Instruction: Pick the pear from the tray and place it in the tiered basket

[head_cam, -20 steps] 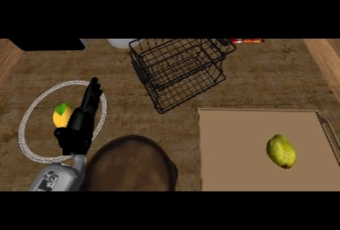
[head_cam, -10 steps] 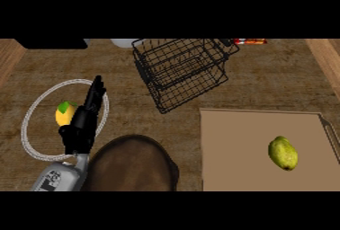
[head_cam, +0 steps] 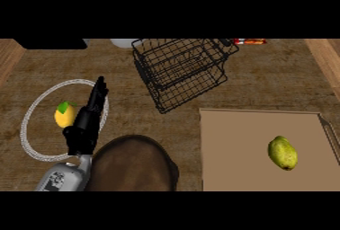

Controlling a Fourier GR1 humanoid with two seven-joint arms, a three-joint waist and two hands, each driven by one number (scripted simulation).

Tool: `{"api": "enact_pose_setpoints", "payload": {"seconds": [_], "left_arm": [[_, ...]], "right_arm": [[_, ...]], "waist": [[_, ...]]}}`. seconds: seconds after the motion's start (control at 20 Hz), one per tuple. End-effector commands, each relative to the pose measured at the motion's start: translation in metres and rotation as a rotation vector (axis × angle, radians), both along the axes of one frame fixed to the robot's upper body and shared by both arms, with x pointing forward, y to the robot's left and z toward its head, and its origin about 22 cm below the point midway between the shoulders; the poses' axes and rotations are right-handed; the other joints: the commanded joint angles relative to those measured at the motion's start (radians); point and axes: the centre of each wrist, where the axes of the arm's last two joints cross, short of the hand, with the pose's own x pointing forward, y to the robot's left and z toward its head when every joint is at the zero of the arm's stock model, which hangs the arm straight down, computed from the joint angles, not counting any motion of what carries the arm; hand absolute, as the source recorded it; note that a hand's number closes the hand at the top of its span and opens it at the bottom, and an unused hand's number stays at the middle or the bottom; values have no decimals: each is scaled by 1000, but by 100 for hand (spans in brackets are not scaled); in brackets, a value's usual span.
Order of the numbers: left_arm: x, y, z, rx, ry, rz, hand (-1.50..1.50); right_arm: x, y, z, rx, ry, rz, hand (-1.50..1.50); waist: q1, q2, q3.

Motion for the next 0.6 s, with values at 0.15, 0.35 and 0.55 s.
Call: {"api": "enact_pose_setpoints", "payload": {"seconds": [0.15,0.35,0.55], "left_arm": [[-4,-6,14,-15,-14,2,0],[1,3,11,-3,0,-5,0],[5,9,11,-13,-7,11,0]], "right_arm": [[2,16,-22,21,27,182,-150],[6,1,-18,-31,32,154,-150],[-1,16,-24,-125,28,162,-150]], "waist": [[1,-2,0],[3,0,0],[-4,0,-1]]}}
